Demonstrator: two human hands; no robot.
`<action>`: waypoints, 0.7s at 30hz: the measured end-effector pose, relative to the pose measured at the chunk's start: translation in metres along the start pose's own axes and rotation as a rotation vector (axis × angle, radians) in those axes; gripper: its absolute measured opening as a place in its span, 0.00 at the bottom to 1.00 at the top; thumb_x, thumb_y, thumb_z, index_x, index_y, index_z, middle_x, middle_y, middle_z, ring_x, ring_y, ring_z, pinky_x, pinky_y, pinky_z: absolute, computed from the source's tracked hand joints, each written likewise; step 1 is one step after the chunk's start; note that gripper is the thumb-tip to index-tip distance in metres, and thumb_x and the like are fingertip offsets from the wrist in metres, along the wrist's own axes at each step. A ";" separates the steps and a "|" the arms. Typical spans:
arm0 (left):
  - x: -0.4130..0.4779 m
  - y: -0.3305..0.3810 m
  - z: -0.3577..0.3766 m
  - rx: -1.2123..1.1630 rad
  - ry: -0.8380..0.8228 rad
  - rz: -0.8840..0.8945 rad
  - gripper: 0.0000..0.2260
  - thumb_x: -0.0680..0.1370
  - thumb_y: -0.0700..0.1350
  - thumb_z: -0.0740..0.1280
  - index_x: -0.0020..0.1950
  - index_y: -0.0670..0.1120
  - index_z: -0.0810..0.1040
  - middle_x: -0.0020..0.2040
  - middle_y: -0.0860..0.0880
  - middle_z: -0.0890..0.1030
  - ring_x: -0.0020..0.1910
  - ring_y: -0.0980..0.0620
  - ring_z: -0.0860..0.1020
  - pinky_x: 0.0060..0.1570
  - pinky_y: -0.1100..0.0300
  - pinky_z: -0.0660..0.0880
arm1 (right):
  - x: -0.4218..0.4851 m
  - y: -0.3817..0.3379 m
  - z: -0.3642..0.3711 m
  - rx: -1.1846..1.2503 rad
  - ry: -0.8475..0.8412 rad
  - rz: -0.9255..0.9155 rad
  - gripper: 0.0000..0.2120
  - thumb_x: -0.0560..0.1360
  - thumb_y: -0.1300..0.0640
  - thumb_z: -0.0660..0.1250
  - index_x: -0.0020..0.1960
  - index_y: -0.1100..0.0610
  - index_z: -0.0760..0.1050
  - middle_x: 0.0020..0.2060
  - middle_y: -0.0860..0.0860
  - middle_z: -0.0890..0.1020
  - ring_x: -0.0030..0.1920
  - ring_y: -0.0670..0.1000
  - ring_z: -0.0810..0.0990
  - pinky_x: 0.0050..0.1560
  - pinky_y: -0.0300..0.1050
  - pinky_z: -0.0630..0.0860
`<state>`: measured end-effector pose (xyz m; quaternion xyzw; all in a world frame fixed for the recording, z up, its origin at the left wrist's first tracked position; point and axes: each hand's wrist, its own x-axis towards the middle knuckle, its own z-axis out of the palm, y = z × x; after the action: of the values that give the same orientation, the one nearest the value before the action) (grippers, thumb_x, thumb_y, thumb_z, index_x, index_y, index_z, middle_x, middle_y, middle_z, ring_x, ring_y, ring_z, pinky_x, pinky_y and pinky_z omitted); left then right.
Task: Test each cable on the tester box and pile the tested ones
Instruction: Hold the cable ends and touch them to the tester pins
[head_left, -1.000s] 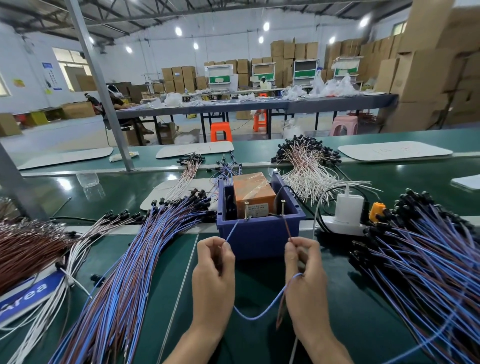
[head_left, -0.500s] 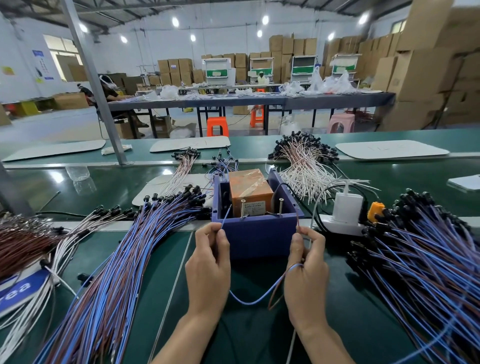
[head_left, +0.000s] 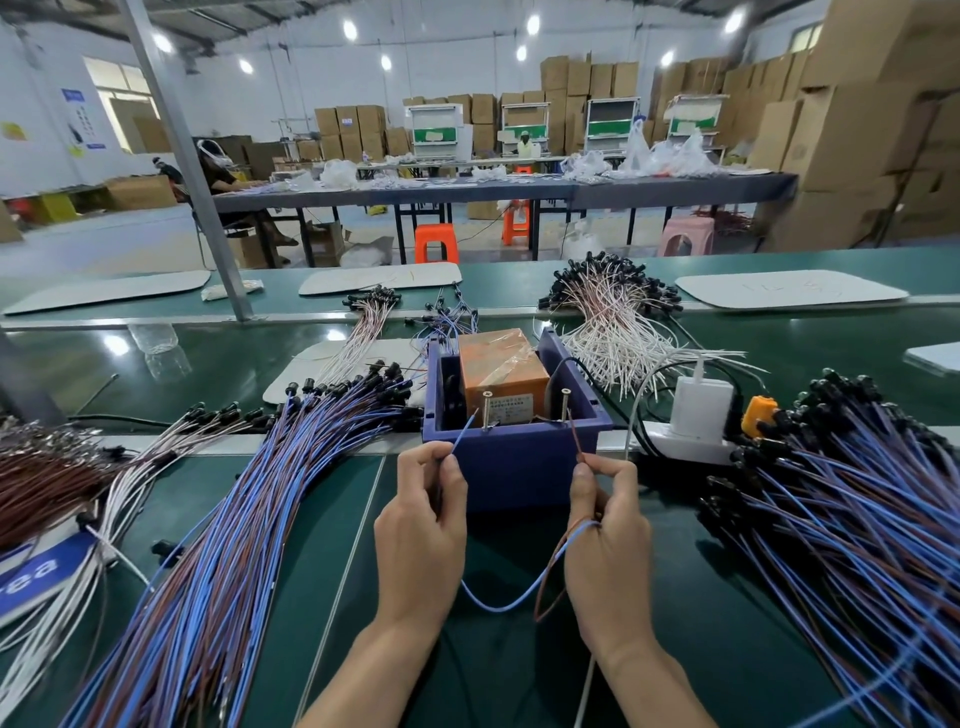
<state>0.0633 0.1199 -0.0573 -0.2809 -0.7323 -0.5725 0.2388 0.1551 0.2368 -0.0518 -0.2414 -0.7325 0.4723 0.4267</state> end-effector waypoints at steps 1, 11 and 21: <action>0.000 0.000 0.000 -0.003 0.000 0.003 0.05 0.82 0.57 0.58 0.55 0.59 0.70 0.45 0.59 0.81 0.38 0.52 0.80 0.36 0.50 0.76 | 0.000 0.000 0.000 0.004 -0.003 0.002 0.11 0.76 0.35 0.51 0.50 0.39 0.68 0.28 0.40 0.78 0.28 0.46 0.75 0.28 0.38 0.67; 0.000 -0.005 0.001 -0.007 -0.011 0.023 0.02 0.82 0.55 0.59 0.54 0.60 0.70 0.41 0.58 0.80 0.36 0.53 0.79 0.35 0.56 0.74 | 0.001 0.002 -0.001 0.029 -0.010 0.012 0.05 0.83 0.45 0.55 0.49 0.39 0.69 0.26 0.43 0.77 0.25 0.45 0.73 0.24 0.35 0.66; 0.000 -0.004 0.002 -0.017 -0.019 0.022 0.01 0.84 0.52 0.60 0.54 0.57 0.71 0.40 0.59 0.80 0.35 0.55 0.77 0.33 0.63 0.72 | 0.000 0.000 -0.001 0.017 -0.006 -0.013 0.05 0.83 0.46 0.56 0.49 0.41 0.69 0.26 0.41 0.77 0.25 0.44 0.73 0.24 0.33 0.64</action>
<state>0.0602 0.1210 -0.0609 -0.2963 -0.7266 -0.5735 0.2355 0.1558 0.2370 -0.0523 -0.2315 -0.7313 0.4764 0.4297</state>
